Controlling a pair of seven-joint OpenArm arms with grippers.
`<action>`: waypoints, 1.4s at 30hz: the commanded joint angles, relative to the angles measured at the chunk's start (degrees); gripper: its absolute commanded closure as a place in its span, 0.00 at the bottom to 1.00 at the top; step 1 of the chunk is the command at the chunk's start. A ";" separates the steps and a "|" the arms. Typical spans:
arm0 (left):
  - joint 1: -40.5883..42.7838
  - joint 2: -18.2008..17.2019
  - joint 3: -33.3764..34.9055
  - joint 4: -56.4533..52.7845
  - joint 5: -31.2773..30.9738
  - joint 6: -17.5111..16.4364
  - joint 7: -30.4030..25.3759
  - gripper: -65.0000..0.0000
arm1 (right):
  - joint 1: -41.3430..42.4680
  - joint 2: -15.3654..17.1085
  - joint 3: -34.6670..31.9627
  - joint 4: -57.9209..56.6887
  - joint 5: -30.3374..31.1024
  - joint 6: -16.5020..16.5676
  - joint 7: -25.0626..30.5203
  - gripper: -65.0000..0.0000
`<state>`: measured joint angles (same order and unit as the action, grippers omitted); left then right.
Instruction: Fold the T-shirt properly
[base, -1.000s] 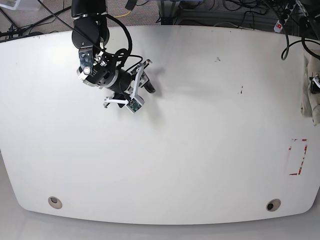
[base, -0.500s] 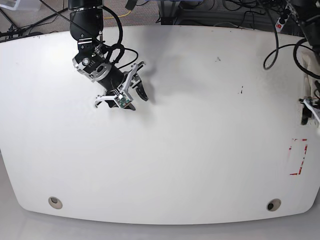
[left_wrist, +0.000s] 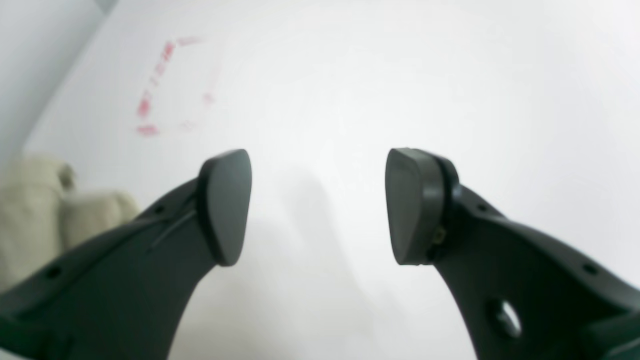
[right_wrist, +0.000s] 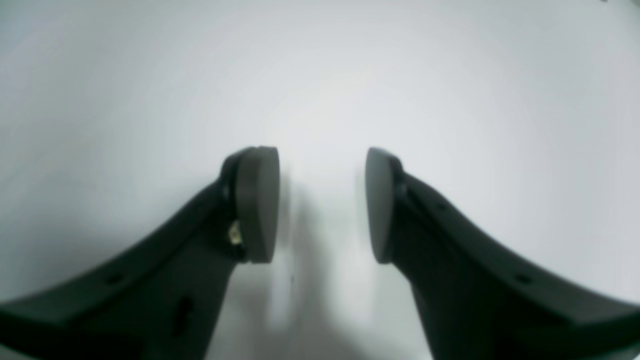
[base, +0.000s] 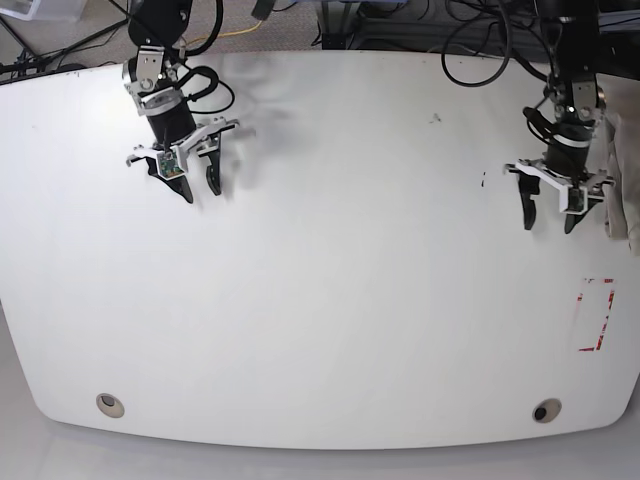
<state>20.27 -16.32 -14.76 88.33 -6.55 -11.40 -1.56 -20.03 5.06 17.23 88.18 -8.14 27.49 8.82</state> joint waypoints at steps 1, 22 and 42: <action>3.51 1.42 0.13 5.86 -0.35 1.68 -2.53 0.40 | -4.28 0.26 1.80 2.59 0.98 0.25 4.06 0.60; 46.15 15.39 0.13 18.87 -0.35 1.68 -0.06 0.41 | -39.53 3.95 1.01 3.29 19.00 0.60 11.80 0.60; 25.84 12.84 7.42 -27.19 -0.35 1.95 6.79 0.41 | -26.25 5.62 -10.60 -32.67 18.47 0.16 11.97 0.60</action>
<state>46.09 -3.31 -8.38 64.42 -6.92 -9.19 5.96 -47.03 10.26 6.44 59.75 10.35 27.18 20.01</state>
